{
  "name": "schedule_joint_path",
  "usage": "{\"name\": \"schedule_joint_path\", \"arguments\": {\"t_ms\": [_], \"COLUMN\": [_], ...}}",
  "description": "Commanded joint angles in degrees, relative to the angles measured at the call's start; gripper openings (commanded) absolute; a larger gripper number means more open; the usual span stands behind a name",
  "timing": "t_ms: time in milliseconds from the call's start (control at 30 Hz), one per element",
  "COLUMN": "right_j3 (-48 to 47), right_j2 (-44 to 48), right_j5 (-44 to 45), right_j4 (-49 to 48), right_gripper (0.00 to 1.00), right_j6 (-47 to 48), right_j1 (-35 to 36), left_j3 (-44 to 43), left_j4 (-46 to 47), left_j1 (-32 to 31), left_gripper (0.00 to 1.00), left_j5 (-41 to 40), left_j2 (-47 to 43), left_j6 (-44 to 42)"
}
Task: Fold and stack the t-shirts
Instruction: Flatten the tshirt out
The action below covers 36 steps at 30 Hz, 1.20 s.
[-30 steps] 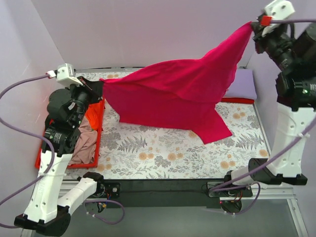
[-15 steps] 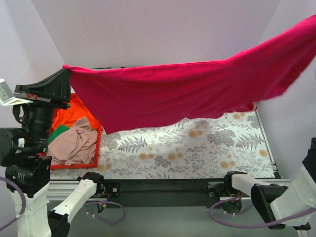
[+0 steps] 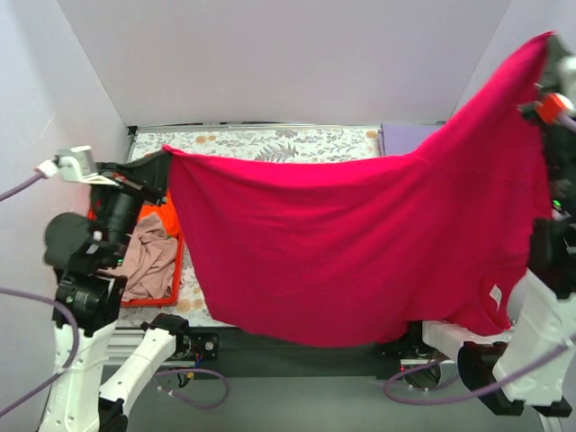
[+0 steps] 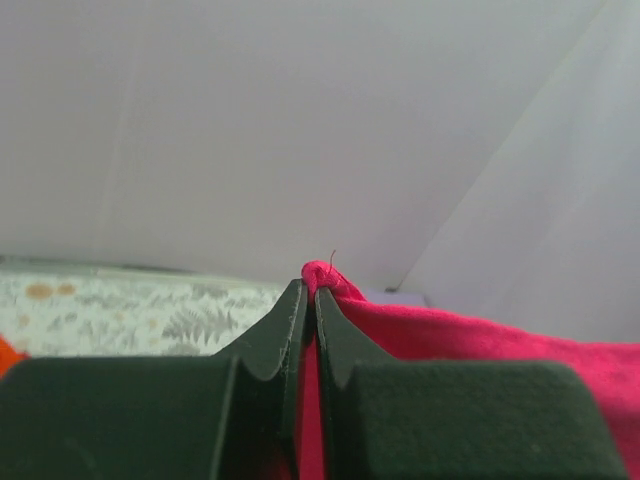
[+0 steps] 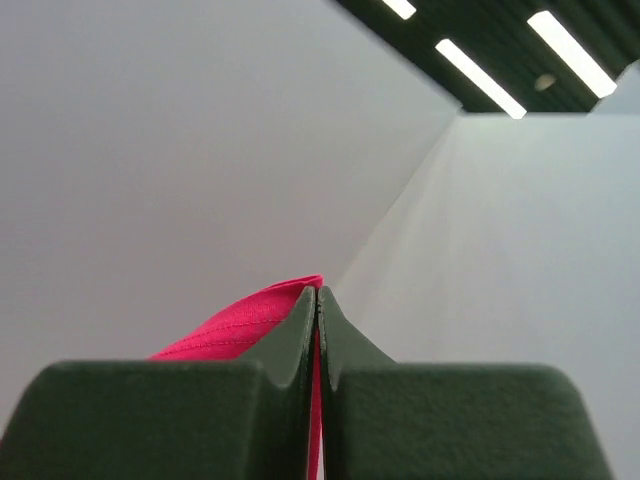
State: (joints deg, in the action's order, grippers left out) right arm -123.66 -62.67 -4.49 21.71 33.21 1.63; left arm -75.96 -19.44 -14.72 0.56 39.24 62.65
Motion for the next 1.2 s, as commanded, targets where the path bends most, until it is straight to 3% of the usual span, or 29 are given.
{"name": "schedule_joint_path", "arguments": {"t_ms": [0,133,233,367,533,700,833,1167], "right_j3": [8.8,22.4,31.6,39.1,36.6,27.4,23.1,19.6], "right_j2": [-4.0,-6.3,-10.1,-17.6,-33.4,-45.2,-48.8,-49.7], "right_j5": [-3.1,-8.5,-12.3,-15.1,-15.6,-14.3,-13.4,-13.5], "right_j4": [-0.2,-3.3,-6.0,-15.1,-19.3,-20.0,-20.1,-21.0], "right_gripper": [0.01,0.01,0.01,0.01,0.01,0.01,0.01,0.01], "right_j6": [-2.4,-5.8,-7.3,-9.6,-11.9,-14.4,-16.1,-19.8], "right_j1": [0.1,0.1,0.1,0.2,0.1,0.0,0.1,0.0], "left_j3": [8.8,24.3,30.6,36.4,31.8,23.9,19.0,10.8], "left_j4": [1.5,7.6,13.1,21.4,27.4,27.7,27.5,27.0], "left_j1": [0.4,0.3,0.3,0.5,1.4,5.7,9.3,13.3], "left_gripper": [0.00,0.00,0.00,0.00,0.00,0.00,0.00,0.00], "left_j5": [-2.6,-3.8,-4.5,-6.1,-6.4,-5.7,-4.2,-1.4], "left_j2": [-0.6,0.2,3.1,16.0,34.6,51.8,58.0,62.4], "left_j6": [0.6,2.6,3.6,4.5,3.8,3.4,3.2,0.7]}}
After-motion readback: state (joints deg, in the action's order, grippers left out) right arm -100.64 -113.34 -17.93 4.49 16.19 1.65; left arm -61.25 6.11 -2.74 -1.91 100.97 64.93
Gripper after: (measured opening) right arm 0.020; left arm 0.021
